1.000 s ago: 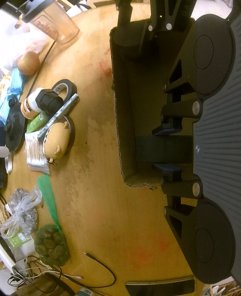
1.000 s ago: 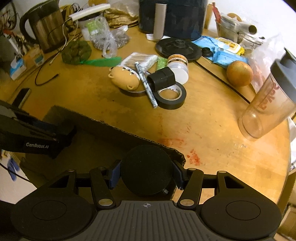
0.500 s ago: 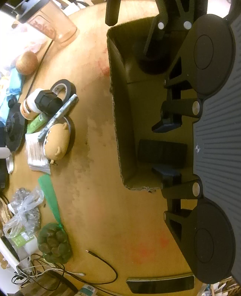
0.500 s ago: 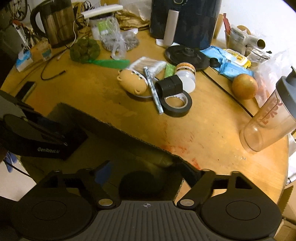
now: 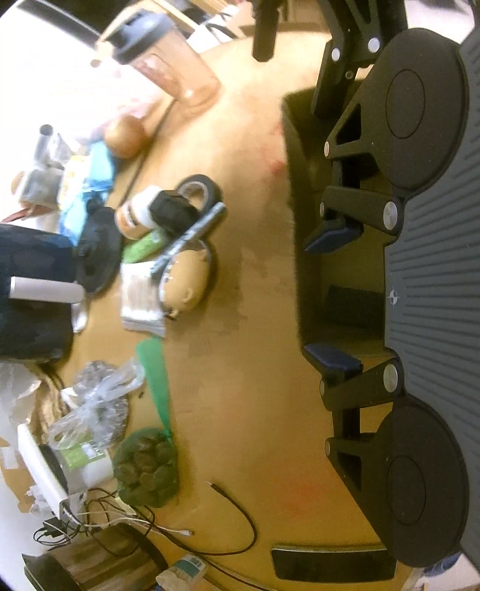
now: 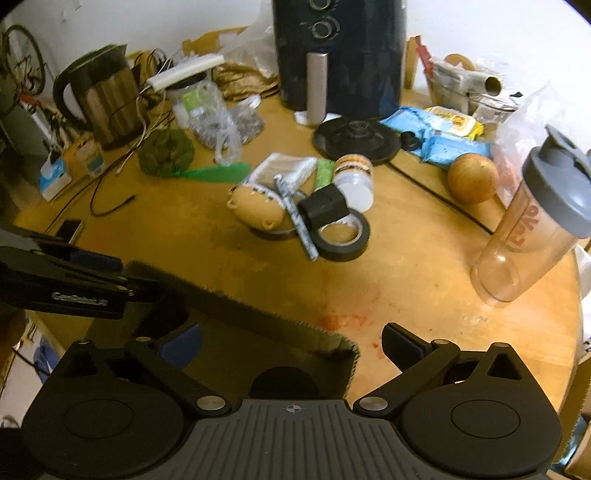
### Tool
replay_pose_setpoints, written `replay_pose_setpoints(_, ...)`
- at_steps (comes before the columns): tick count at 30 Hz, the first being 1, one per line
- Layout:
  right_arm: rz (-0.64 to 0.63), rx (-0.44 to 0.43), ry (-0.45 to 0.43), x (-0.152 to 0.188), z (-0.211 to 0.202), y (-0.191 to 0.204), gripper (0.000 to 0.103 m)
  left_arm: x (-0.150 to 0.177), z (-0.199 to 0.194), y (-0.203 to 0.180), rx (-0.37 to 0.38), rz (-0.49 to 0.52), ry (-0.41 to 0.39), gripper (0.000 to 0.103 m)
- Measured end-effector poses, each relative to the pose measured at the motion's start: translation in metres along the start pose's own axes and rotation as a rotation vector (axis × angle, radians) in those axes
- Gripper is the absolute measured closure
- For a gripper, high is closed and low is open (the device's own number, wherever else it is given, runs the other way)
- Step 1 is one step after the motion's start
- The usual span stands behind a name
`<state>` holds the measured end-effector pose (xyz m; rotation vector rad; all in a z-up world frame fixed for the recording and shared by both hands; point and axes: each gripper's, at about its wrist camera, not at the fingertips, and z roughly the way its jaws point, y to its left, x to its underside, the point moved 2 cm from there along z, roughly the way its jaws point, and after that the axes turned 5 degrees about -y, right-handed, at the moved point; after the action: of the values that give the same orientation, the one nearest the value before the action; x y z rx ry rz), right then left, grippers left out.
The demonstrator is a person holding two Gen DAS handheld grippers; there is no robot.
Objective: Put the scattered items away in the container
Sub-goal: 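Open the left gripper to drop the black block into the box, then withdraw the open left gripper from the box back over the table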
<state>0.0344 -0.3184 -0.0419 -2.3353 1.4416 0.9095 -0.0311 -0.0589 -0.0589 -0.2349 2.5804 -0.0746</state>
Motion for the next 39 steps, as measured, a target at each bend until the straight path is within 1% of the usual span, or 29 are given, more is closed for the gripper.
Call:
replay_pose_setpoints(5, 0.004, 0.028, -0.021, -0.005, -0.002, -0.005, 0.000, -0.007, -0.003, 0.002, 0.018, -0.028, -0.040, 0.049)
replay_pose_setpoints(9, 0.000, 0.033, -0.032, -0.008, -0.003, -0.009, 0.000, -0.012, -0.004, 0.003, 0.029, -0.041, -0.054, 0.049)
replay_pose_setpoints(14, -0.013, 0.031, -0.035, -0.012, -0.001, -0.014, 0.000, -0.013, -0.004, 0.003, 0.032, -0.057, -0.061, 0.048)
replay_pose_setpoints(18, -0.032, 0.009, -0.039, -0.018, 0.002, -0.019, 0.000, -0.015, -0.005, 0.003, 0.040, -0.071, -0.064, 0.047)
replay_pose_setpoints(19, -0.040, 0.004, -0.040, -0.020, 0.003, -0.020, 0.000, -0.016, -0.005, 0.003, 0.037, -0.075, -0.061, 0.043)
replay_pose_setpoints(20, -0.050, 0.000, -0.041, -0.022, 0.004, -0.020, 0.000, -0.016, -0.005, 0.004, 0.033, -0.078, -0.060, 0.036)
replay_pose_setpoints(21, -0.063, -0.004, -0.043, -0.024, 0.005, -0.021, 0.000, -0.017, -0.005, 0.005, 0.026, -0.081, -0.065, 0.026)
replay_pose_setpoints(22, -0.075, -0.008, -0.044, -0.025, 0.006, -0.022, 0.000, -0.017, -0.006, 0.005, 0.015, -0.085, -0.075, 0.025)
replay_pose_setpoints(27, -0.122, -0.018, -0.044, -0.036, 0.018, -0.027, 0.000, -0.021, -0.007, 0.011, -0.010, -0.112, -0.085, 0.025)
replay_pose_setpoints(33, -0.164, -0.036, -0.048, -0.046, 0.033, -0.030, 0.000, -0.024, -0.012, 0.014, -0.058, -0.118, -0.133, 0.025)
replay_pose_setpoints(39, -0.208, -0.062, -0.047, -0.056, 0.052, -0.030, 0.001, -0.020, -0.013, 0.018, -0.084, -0.150, -0.126, 0.025)
